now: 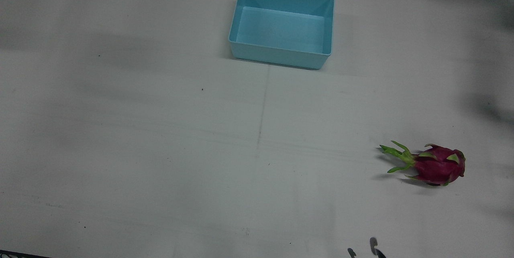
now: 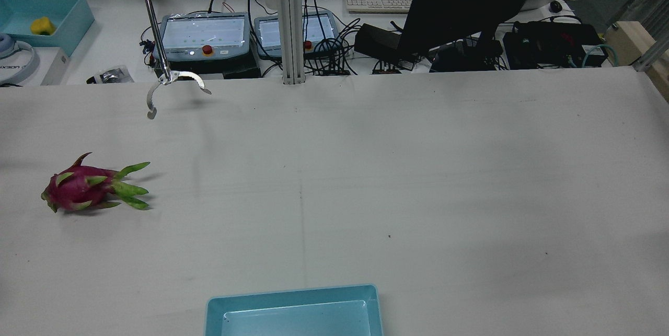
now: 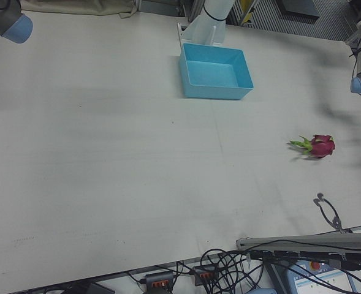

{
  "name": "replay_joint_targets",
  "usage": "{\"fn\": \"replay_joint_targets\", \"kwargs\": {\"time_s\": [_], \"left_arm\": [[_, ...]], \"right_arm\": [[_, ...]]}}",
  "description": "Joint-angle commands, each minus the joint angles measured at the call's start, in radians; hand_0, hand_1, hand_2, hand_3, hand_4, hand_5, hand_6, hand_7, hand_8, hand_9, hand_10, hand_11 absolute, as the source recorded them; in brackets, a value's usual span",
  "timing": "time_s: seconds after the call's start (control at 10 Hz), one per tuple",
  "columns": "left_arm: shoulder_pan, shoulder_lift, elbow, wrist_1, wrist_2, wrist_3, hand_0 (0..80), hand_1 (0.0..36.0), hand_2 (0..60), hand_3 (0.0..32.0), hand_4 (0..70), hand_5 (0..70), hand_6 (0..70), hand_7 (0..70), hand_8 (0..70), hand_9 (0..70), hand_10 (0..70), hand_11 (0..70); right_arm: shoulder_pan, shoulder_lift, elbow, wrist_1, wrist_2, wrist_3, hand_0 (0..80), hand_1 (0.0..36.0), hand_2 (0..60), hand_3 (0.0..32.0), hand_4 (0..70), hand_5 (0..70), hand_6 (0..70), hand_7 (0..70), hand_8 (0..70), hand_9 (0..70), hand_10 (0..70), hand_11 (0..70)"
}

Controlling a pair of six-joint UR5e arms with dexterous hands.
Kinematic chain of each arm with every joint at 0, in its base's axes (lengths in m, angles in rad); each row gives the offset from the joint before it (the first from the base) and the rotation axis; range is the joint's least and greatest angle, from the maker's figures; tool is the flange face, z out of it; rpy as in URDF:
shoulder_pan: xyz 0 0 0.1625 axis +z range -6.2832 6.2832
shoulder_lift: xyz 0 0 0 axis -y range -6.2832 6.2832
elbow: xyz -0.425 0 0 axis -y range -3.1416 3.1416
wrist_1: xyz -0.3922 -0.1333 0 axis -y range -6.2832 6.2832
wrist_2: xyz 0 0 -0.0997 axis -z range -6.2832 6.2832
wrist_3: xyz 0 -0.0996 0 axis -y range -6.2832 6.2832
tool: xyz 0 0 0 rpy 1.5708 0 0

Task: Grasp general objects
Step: 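Move the left hand down toward the pink dragon fruit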

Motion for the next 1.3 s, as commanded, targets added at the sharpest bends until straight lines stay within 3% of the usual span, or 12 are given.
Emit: {"fn": "replay_joint_targets", "kwargs": {"time_s": [0.0, 0.1, 0.2, 0.3, 0.4, 0.5, 0.7, 0.8, 0.9, 1.0, 1.2], "left_arm": [[-0.006, 0.096, -0.245, 0.132, 0.078, 0.203, 47.1, 6.1, 0.0, 17.8, 0.0, 0.0, 0.0, 0.0, 0.0, 0.0, 0.8, 2.2], [-0.023, 0.155, -0.383, 0.217, 0.111, 0.352, 47.5, 6.5, 0.0, 12.8, 0.0, 0.0, 0.0, 0.4, 0.0, 0.0, 1.5, 3.3], [-0.053, 0.166, -0.474, 0.277, 0.134, 0.482, 48.9, 8.5, 0.0, 3.8, 0.0, 0.0, 0.0, 1.5, 0.0, 0.0, 1.6, 3.6], [-0.069, 0.158, -0.525, 0.338, 0.181, 0.567, 50.7, 10.3, 0.0, 8.4, 0.0, 0.0, 0.0, 1.4, 0.0, 0.0, 0.6, 2.3], [-0.076, 0.157, -0.544, 0.368, 0.215, 0.682, 49.9, 9.5, 0.0, 8.8, 0.0, 0.0, 0.0, 1.2, 0.0, 0.0, 0.0, 1.4], [-0.075, 0.158, -0.555, 0.397, 0.225, 0.798, 49.5, 9.4, 0.0, 4.2, 0.0, 0.0, 0.0, 1.5, 0.0, 0.0, 0.7, 2.3], [-0.054, 0.161, -0.549, 0.443, 0.228, 0.951, 49.6, 10.1, 0.0, 3.4, 0.0, 0.0, 0.0, 1.5, 0.0, 0.0, 0.0, 0.8], [-0.037, 0.160, -0.547, 0.460, 0.228, 0.979, 49.1, 9.8, 0.0, 3.6, 0.0, 0.0, 0.0, 1.5, 0.0, 0.0, 0.0, 0.1], [-0.008, 0.163, -0.544, 0.472, 0.226, 1.023, 49.0, 9.9, 0.0, 5.8, 0.0, 0.0, 0.0, 1.7, 0.0, 0.0, 0.0, 0.3], [0.053, 0.169, -0.542, 0.472, 0.223, 1.101, 48.8, 10.0, 0.0, 10.0, 0.0, 0.0, 0.0, 1.0, 0.0, 0.0, 0.0, 0.9], [0.101, 0.187, -0.507, 0.413, 0.219, 1.123, 49.4, 11.5, 0.0, 29.4, 0.0, 0.0, 0.0, 0.8, 0.0, 0.0, 0.0, 0.4]], "right_arm": [[0.000, 0.000, 0.004, 0.000, 0.000, 0.000, 0.0, 0.0, 0.0, 0.0, 0.0, 0.0, 0.0, 0.0, 0.0, 0.0, 0.0, 0.0], [0.000, 0.000, 0.004, 0.000, 0.000, 0.000, 0.0, 0.0, 0.0, 0.0, 0.0, 0.0, 0.0, 0.0, 0.0, 0.0, 0.0, 0.0], [0.000, 0.000, 0.004, 0.000, 0.000, 0.000, 0.0, 0.0, 0.0, 0.0, 0.0, 0.0, 0.0, 0.0, 0.0, 0.0, 0.0, 0.0], [0.000, 0.000, 0.004, 0.000, 0.000, 0.000, 0.0, 0.0, 0.0, 0.0, 0.0, 0.0, 0.0, 0.0, 0.0, 0.0, 0.0, 0.0], [0.000, 0.000, 0.004, 0.000, 0.000, 0.000, 0.0, 0.0, 0.0, 0.0, 0.0, 0.0, 0.0, 0.0, 0.0, 0.0, 0.0, 0.0], [0.000, 0.000, 0.004, 0.000, 0.000, 0.000, 0.0, 0.0, 0.0, 0.0, 0.0, 0.0, 0.0, 0.0, 0.0, 0.0, 0.0, 0.0], [0.000, 0.000, 0.004, 0.000, 0.000, 0.000, 0.0, 0.0, 0.0, 0.0, 0.0, 0.0, 0.0, 0.0, 0.0, 0.0, 0.0, 0.0], [0.000, 0.000, 0.004, 0.000, 0.000, 0.000, 0.0, 0.0, 0.0, 0.0, 0.0, 0.0, 0.0, 0.0, 0.0, 0.0, 0.0, 0.0], [0.000, 0.000, 0.002, 0.000, 0.000, 0.000, 0.0, 0.0, 0.0, 0.0, 0.0, 0.0, 0.0, 0.0, 0.0, 0.0, 0.0, 0.0], [0.000, 0.000, 0.002, 0.000, 0.000, 0.000, 0.0, 0.0, 0.0, 0.0, 0.0, 0.0, 0.0, 0.0, 0.0, 0.0, 0.0, 0.0], [0.000, 0.000, 0.000, 0.000, 0.000, 0.000, 0.0, 0.0, 0.0, 0.0, 0.0, 0.0, 0.0, 0.0, 0.0, 0.0, 0.0, 0.0]]}}
